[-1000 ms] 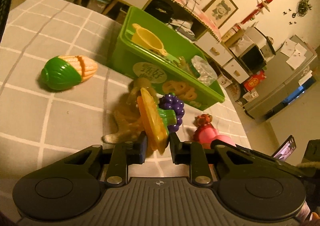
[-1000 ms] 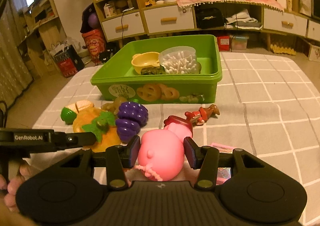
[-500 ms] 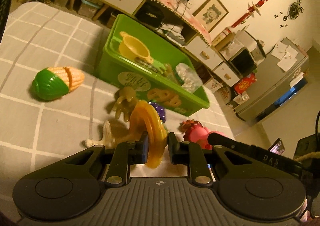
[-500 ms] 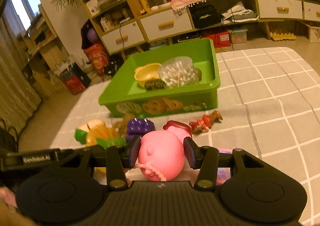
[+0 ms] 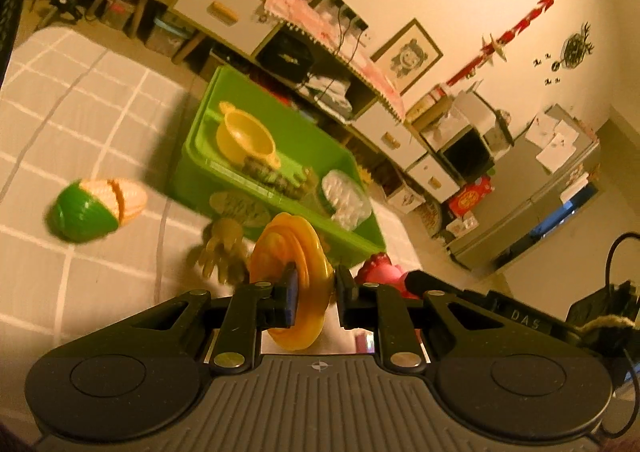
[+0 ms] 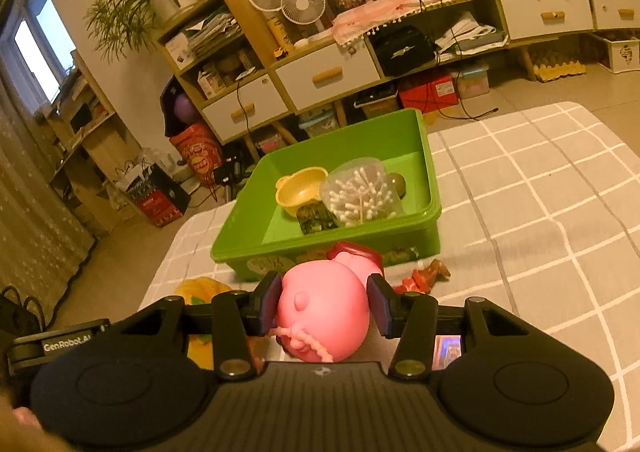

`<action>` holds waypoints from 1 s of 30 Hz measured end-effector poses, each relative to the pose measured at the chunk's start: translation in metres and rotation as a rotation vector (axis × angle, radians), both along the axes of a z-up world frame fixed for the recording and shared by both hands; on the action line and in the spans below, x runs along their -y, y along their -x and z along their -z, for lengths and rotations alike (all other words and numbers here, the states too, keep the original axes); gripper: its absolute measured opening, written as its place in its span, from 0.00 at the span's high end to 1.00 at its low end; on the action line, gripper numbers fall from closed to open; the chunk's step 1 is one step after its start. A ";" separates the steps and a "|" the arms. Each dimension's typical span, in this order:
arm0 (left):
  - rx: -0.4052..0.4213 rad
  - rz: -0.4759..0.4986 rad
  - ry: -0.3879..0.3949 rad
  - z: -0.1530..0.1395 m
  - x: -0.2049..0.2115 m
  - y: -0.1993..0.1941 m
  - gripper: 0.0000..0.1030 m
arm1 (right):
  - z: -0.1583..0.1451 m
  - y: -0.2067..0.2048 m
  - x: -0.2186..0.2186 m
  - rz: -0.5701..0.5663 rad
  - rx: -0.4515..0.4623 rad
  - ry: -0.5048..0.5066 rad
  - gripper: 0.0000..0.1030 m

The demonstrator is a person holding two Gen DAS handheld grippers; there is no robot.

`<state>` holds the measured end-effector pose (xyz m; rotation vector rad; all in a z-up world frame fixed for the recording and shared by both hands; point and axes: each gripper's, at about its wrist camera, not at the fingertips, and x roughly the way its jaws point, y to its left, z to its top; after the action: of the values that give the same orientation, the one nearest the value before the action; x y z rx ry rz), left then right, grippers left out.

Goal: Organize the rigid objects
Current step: 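Lift and carry the pumpkin and pink pig over the green bin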

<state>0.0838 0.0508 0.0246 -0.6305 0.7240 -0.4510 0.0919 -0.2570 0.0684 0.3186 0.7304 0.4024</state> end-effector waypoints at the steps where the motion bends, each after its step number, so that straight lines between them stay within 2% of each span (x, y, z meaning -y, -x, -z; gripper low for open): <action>1: 0.007 -0.009 0.004 -0.004 0.000 -0.002 0.79 | -0.003 -0.002 0.000 0.004 0.005 0.001 0.78; 4: 0.029 -0.027 0.010 -0.017 0.000 -0.012 0.79 | -0.014 -0.011 0.001 0.015 0.024 0.003 0.78; 8: 0.063 -0.039 -0.019 -0.032 0.004 -0.031 0.79 | -0.033 -0.030 0.000 0.028 0.072 0.006 0.78; 13: 0.065 -0.060 -0.033 -0.037 0.011 -0.063 0.79 | -0.042 -0.063 0.001 0.052 0.100 0.022 0.78; 22: -0.015 -0.103 -0.131 -0.011 0.023 -0.123 0.78 | -0.020 -0.145 0.003 0.130 0.033 0.050 0.78; 30: -0.057 -0.115 -0.225 0.012 0.021 -0.145 0.78 | 0.010 -0.178 -0.012 0.092 -0.006 0.124 0.78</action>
<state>0.2288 0.0295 0.0128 -0.4721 0.7762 -0.2419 0.2703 -0.2455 0.0581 0.2358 0.7398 0.2680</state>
